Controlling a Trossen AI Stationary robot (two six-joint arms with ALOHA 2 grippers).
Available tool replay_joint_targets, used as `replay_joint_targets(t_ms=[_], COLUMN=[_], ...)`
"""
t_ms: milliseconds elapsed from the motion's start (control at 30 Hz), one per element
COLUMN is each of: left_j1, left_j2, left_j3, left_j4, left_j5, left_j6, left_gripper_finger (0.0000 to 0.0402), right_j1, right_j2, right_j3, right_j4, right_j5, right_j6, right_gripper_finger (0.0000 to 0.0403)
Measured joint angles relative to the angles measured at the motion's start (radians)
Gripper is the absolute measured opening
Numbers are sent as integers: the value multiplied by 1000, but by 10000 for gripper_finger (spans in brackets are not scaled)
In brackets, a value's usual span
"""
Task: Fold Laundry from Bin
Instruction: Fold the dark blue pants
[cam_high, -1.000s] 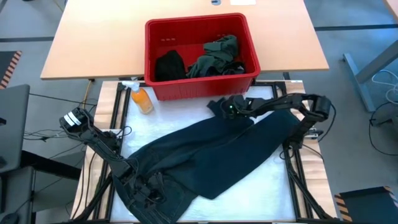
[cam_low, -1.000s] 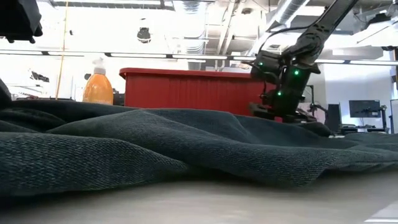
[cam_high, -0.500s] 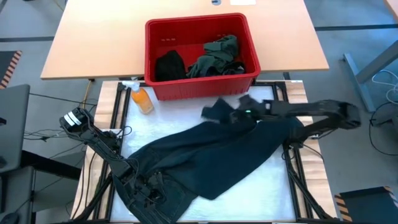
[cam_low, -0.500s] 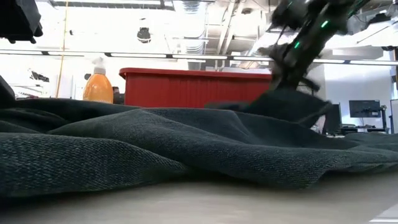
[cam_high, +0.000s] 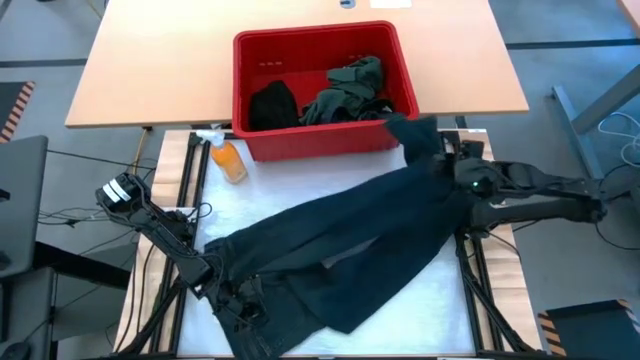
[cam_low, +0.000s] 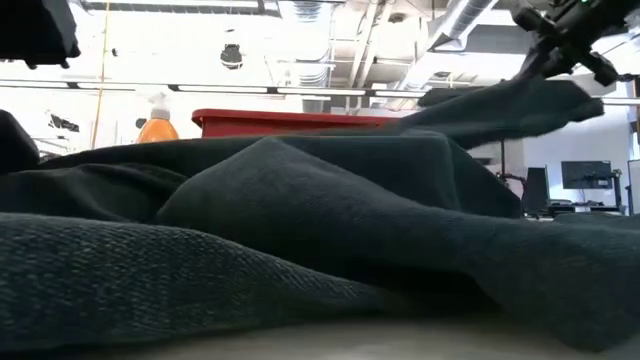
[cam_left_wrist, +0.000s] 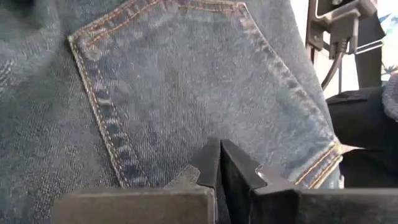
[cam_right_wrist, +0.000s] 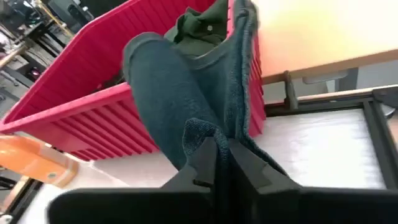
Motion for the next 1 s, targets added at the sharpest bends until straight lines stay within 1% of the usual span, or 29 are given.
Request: replay_joint_targets(t_ms=[233, 300, 367, 467, 600, 700, 767, 867, 1000], left_j1=[-2, -2, -2, -2, -2, -1, -1, -1, -1], left_j2=[0, 0, 0, 0, 0, 0, 0, 0, 0], left_j3=[0, 0, 0, 0, 0, 0, 0, 0, 0], left_j4=[-2, -2, -2, -2, 0, 0, 0, 0, 3], left_j5=[10, 10, 11, 14, 10, 3, 3, 2, 3], left_j6=[-12, -17, -19, -19, -14, -12, -12, -12, -13], left_gripper_finger=[0, 0, 0, 0, 0, 0, 0, 0, 0], right_j1=[-13, -32, -54, -96, -195, -287, -358, -484, -661], right_j2=[-1, -2, 1, 23, 109, 181, 222, 278, 356], right_j3=[0, 0, 1, 1, -45, -100, -134, -171, -181], right_j4=[-4, -3, -4, -37, -175, -156, -110, 12, 126], right_j5=[-1, -9, -39, -89, -166, -246, -312, -400, -521], right_j6=[3, 5, 25, 40, 138, 120, 52, -77, -233], right_gripper_finger=[205, 237, 254, 261, 256, 254, 255, 255, 255])
